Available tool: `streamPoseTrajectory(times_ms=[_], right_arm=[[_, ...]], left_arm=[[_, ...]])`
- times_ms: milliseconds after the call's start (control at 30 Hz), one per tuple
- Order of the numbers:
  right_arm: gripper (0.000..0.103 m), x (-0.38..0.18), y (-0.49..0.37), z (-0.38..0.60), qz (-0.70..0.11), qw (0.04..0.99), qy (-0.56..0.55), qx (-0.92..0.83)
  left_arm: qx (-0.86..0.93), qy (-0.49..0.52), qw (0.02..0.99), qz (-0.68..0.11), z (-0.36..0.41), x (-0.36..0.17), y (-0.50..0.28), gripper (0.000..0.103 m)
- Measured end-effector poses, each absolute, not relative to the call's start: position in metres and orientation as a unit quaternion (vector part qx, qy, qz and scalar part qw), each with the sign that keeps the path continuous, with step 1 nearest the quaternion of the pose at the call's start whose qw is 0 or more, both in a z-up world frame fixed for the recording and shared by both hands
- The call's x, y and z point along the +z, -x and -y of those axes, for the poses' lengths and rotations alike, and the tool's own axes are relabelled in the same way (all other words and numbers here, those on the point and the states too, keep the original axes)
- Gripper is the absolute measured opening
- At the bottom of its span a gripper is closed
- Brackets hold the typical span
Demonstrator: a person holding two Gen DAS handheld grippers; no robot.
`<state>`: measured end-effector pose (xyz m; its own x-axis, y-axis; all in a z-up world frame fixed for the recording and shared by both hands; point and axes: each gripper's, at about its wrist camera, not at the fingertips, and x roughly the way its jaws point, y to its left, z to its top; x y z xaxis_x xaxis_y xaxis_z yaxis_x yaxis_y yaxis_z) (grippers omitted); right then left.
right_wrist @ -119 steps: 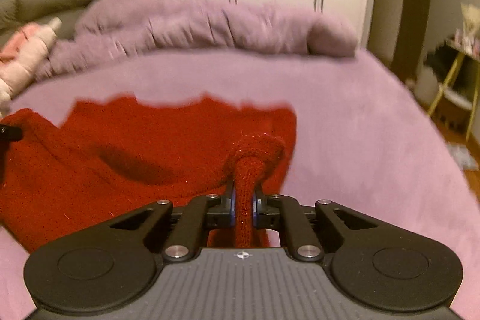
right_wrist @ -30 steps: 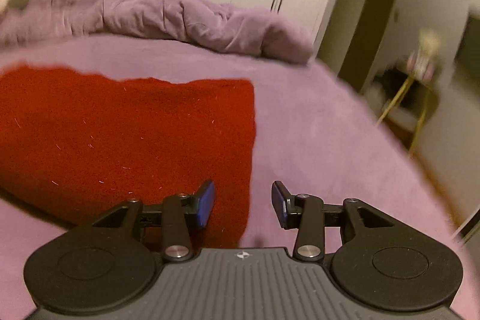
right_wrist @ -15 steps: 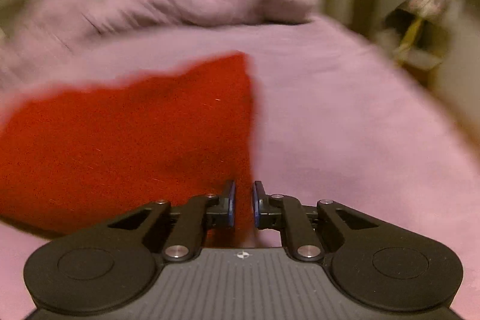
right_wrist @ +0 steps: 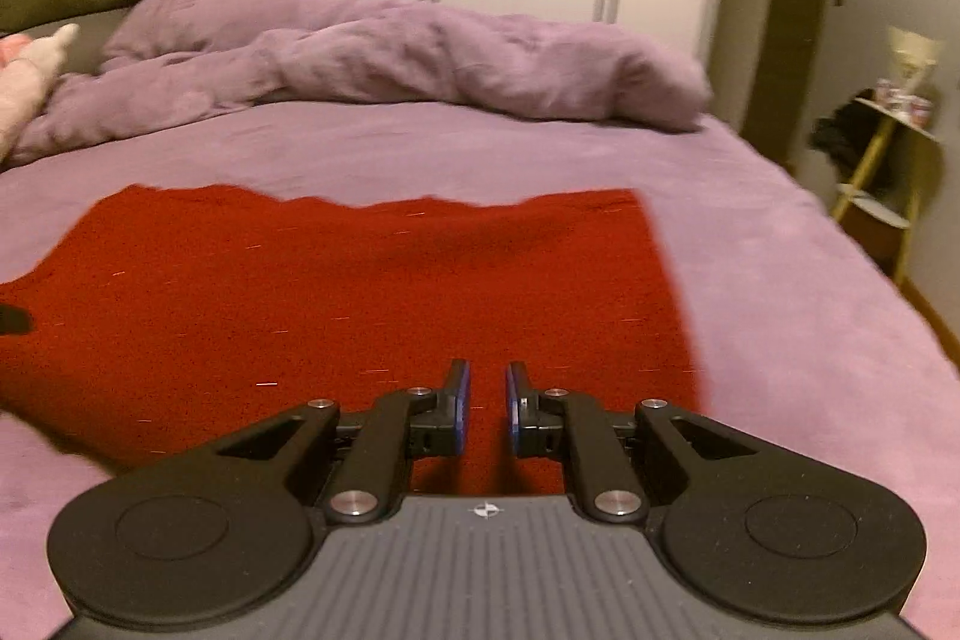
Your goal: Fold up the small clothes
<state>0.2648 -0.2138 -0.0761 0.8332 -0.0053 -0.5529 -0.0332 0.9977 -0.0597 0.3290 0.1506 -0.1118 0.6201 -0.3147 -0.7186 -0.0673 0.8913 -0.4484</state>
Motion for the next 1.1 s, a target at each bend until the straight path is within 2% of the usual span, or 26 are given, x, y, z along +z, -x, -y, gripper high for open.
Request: streamPoseTrajectory(times_ms=[500, 700, 800, 867, 967, 1100], right_arm=[[0.012, -0.088, -0.271, 0.165, -0.293, 0.952, 0.057, 0.062], [0.012, -0.093, -0.273, 0.157, -0.294, 0.951, 0.068, 0.066], [0.012, -0.094, -0.274, 0.155, -0.297, 0.950, 0.070, 0.065], [0.011, -0.090, -0.273, 0.154, -0.290, 0.952, 0.068, 0.065], [0.012, -0.087, -0.271, 0.152, -0.281, 0.955, 0.056, 0.073], [0.011, -0.097, -0.277, 0.146, -0.293, 0.951, 0.066, 0.072]], left_arm=[[-0.095, 0.230, 0.858, -0.450, -0.142, -0.121, -0.352, 0.075], [-0.097, 0.256, 0.850, -0.451, -0.145, -0.128, -0.361, 0.070], [-0.102, 0.267, 0.847, -0.448, -0.147, -0.129, -0.364, 0.061], [-0.111, 0.282, 0.843, -0.445, -0.150, -0.129, -0.364, 0.050], [-0.116, 0.299, 0.839, -0.441, -0.152, -0.129, -0.364, 0.041], [-0.127, 0.306, 0.841, -0.427, -0.155, -0.123, -0.361, 0.034]])
